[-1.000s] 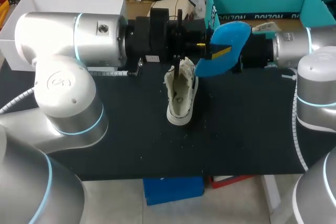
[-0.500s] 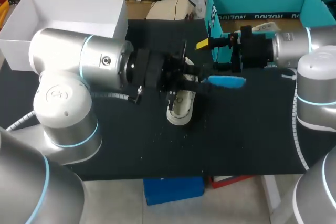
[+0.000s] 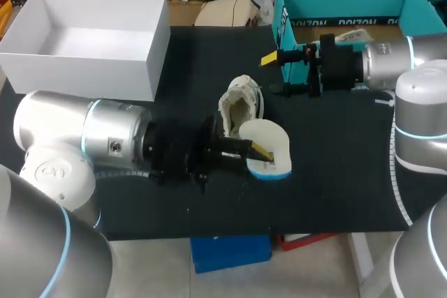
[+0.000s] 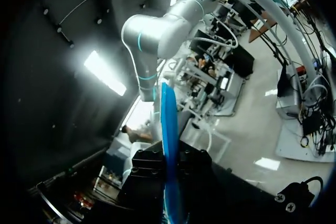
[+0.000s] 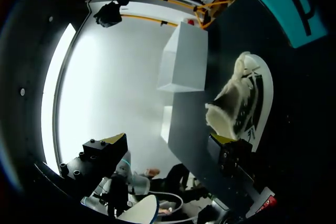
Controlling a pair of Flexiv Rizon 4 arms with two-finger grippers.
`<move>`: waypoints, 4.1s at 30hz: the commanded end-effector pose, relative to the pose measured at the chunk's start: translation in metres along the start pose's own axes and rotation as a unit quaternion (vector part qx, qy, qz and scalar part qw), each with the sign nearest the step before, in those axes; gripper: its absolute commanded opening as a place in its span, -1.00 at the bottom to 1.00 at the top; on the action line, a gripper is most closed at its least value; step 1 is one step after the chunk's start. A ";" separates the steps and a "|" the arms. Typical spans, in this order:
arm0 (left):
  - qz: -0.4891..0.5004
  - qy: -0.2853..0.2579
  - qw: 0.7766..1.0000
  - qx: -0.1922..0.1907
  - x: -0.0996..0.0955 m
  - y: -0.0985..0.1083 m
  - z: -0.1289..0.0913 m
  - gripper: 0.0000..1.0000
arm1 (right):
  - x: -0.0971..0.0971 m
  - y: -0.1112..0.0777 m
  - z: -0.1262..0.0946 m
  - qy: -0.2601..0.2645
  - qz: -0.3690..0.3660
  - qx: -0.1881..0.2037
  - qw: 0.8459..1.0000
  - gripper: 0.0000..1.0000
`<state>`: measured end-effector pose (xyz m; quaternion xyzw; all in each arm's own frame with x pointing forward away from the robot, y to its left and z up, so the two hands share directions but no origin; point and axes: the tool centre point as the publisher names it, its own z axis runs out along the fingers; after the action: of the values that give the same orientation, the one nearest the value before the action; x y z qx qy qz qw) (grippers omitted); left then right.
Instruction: Take the shoe out of the shoebox, open the shoe tongue, remove and reinsert the insole, then place the shoe into the shoebox
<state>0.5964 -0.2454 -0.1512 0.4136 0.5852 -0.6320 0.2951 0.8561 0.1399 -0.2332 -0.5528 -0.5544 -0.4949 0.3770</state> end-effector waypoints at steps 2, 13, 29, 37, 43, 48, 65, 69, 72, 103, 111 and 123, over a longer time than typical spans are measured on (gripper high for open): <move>0.031 -0.023 0.999 0.001 0.048 0.008 -0.028 -1.00 | -0.001 -0.001 0.001 0.000 0.000 -0.002 1.000 1.00; 0.021 -0.035 0.999 0.000 0.053 0.021 -0.034 -1.00 | -0.001 -0.001 0.001 0.000 0.000 -0.002 1.000 1.00; 0.178 0.050 0.982 0.023 0.096 0.020 -0.015 -1.00 | -0.001 -0.001 0.001 0.000 0.000 -0.002 1.000 1.00; 0.247 0.107 0.963 0.015 0.109 0.037 -0.019 -1.00 | -0.001 -0.001 0.001 0.000 0.000 -0.002 1.000 1.00; 0.297 0.096 0.950 0.009 0.111 0.057 -0.032 -1.00 | -0.001 -0.001 0.001 0.000 0.000 -0.002 1.000 1.00; 0.326 0.070 0.943 0.014 0.112 0.078 -0.040 -1.00 | -0.001 -0.001 0.001 0.000 0.000 -0.002 1.000 1.00; 0.348 0.023 0.937 0.009 0.077 0.158 -0.048 -1.00 | -0.001 -0.001 0.001 0.000 0.000 -0.002 1.000 1.00; 0.345 0.028 0.938 0.001 0.061 0.176 -0.050 -1.00 | -0.001 -0.001 0.001 0.000 0.000 -0.002 1.000 1.00; 0.346 0.027 0.938 -0.002 0.049 0.186 -0.052 -1.00 | -0.001 -0.001 0.001 0.000 0.000 -0.002 1.000 1.00; 0.327 -0.006 0.945 -0.012 -0.013 0.226 -0.066 -1.00 | -0.003 -0.003 0.006 0.016 -0.005 0.018 1.000 1.00; 0.327 -0.006 0.945 -0.012 -0.013 0.226 -0.066 -1.00 | -0.008 -0.006 0.022 0.034 0.013 0.060 0.998 1.00; 0.327 -0.006 0.945 -0.012 -0.013 0.226 -0.066 -1.00 | -0.002 -0.009 0.034 0.034 0.030 0.055 0.997 1.00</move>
<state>0.8087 -0.2125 -0.2499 0.5740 0.4228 -0.4983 0.4933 0.8532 0.1689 -0.2439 -0.5271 -0.5517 -0.4707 0.4430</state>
